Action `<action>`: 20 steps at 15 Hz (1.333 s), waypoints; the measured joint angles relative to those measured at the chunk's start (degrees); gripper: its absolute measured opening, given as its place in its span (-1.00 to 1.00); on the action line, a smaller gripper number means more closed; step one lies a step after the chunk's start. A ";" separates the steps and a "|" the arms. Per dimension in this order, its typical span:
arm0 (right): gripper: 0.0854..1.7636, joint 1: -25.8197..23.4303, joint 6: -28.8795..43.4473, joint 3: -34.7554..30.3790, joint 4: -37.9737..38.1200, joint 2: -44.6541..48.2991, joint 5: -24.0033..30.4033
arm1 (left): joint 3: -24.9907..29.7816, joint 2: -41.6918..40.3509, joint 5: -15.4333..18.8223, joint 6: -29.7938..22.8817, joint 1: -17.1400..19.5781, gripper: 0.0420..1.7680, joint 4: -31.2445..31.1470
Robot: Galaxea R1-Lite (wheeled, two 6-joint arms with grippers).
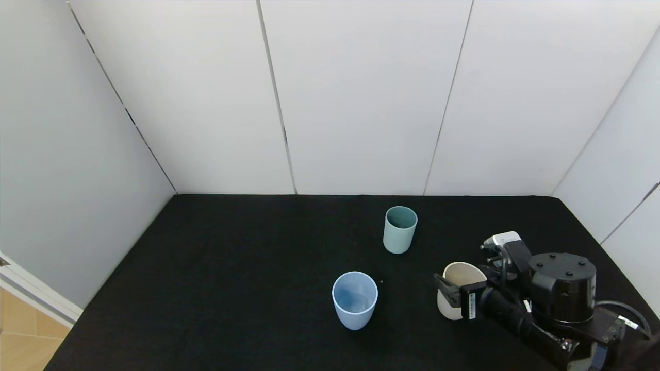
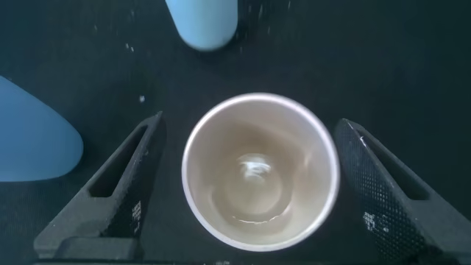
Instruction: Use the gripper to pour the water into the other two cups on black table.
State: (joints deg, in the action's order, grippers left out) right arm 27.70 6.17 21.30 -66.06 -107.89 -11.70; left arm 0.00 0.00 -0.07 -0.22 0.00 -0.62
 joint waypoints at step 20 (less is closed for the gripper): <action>0.92 -7.75 -2.27 7.39 50.87 48.80 -2.66 | 0.00 0.00 0.05 0.09 0.00 0.94 0.02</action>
State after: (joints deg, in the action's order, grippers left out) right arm 19.94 3.90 28.68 -15.19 -59.09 -14.36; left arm 0.00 0.00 -0.02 -0.13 0.00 -0.60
